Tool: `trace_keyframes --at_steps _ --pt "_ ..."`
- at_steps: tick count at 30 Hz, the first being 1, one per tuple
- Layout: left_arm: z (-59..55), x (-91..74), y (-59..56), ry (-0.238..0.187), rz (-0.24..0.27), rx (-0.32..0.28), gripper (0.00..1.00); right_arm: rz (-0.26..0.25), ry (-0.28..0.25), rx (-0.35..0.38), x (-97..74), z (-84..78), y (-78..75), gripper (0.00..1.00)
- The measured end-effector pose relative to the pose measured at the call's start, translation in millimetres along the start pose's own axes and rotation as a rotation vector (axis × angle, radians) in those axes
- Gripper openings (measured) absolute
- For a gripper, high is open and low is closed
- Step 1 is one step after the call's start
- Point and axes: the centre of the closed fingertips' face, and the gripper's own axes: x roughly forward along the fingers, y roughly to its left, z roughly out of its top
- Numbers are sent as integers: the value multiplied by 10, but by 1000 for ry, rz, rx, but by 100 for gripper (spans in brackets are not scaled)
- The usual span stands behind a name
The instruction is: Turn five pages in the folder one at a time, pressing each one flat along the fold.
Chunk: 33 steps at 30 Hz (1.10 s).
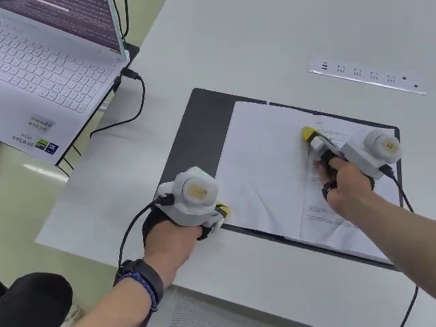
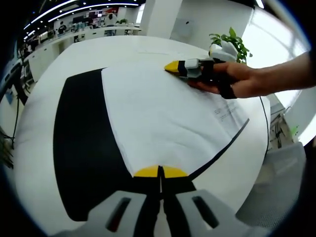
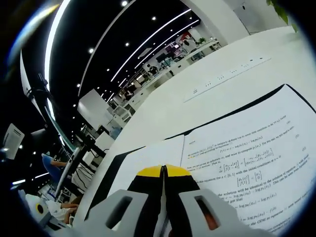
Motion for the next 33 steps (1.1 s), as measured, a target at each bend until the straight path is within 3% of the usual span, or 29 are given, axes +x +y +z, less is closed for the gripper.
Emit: trace_keyframes --at_steps 16,22,33 --pt "4 7 10 1 -8 -34 0 18 14 4 -365 -291 4 0" --pt "-5 0 1 -4 -14 -25 0 7 3 52 -490 -380 20 0" --pt "-6 -4 -2 -1 -26 0 0 4 18 38 -674 -550 15 0"
